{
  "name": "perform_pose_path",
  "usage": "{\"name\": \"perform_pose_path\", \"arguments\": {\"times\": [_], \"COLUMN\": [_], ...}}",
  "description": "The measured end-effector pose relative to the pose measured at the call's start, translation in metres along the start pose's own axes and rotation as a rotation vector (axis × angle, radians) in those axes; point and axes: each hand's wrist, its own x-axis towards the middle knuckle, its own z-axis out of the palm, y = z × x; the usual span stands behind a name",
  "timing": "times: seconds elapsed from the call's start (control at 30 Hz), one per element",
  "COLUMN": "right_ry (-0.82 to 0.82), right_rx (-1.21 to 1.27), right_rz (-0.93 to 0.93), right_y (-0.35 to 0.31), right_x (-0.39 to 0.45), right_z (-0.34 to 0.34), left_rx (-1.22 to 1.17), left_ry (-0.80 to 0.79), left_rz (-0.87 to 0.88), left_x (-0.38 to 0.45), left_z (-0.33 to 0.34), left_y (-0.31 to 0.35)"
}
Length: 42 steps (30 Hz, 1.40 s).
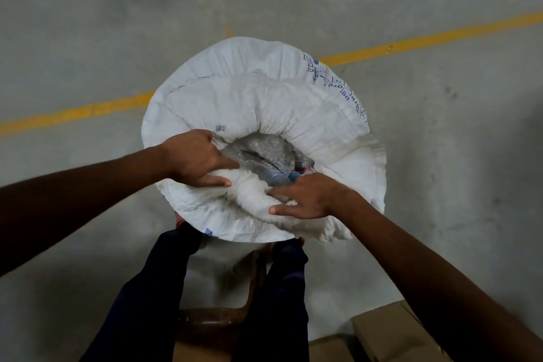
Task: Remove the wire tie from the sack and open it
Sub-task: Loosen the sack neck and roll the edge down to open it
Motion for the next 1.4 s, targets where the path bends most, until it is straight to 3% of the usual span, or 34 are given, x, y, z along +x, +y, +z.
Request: {"name": "perform_pose_path", "arguments": {"times": [0.23, 0.33, 0.43, 0.6, 0.73, 0.87, 1.03, 1.17, 1.3, 1.4], "right_ry": [-0.148, -0.223, -0.311, -0.381, -0.321, -0.329, -0.379, -0.356, -0.350, -0.224], "right_rx": [-0.004, 0.065, 0.121, 0.197, 0.184, 0.293, 0.175, 0.255, 0.309, 0.478], "right_rz": [0.012, 0.033, 0.045, 0.103, 0.099, 0.110, 0.115, 0.075, 0.052, 0.139], "right_y": [-0.006, -0.009, -0.011, -0.005, 0.003, -0.006, -0.020, -0.023, -0.021, -0.016], "right_x": [0.003, 0.004, 0.004, 0.007, 0.008, 0.005, 0.011, 0.007, 0.013, 0.016], "right_z": [0.008, 0.007, 0.003, -0.002, -0.002, -0.003, 0.008, 0.005, 0.008, 0.010], "left_rx": [-0.006, -0.041, -0.103, -0.262, -0.377, -0.404, -0.351, -0.377, -0.522, -0.695], "left_ry": [0.010, -0.139, -0.376, -0.371, -0.429, -0.477, -0.468, -0.687, -0.702, -0.676], "left_rz": [0.200, 0.239, 0.150, -0.045, -0.204, -0.104, 0.029, -0.036, -0.105, -0.305], "left_x": [0.002, 0.007, 0.012, 0.011, 0.000, -0.003, 0.010, 0.021, 0.012, 0.010], "left_z": [0.006, 0.005, 0.003, 0.002, 0.013, 0.006, -0.002, -0.017, -0.012, -0.016], "left_y": [0.018, 0.032, 0.043, 0.038, 0.030, 0.035, 0.054, 0.060, 0.055, 0.047]}}
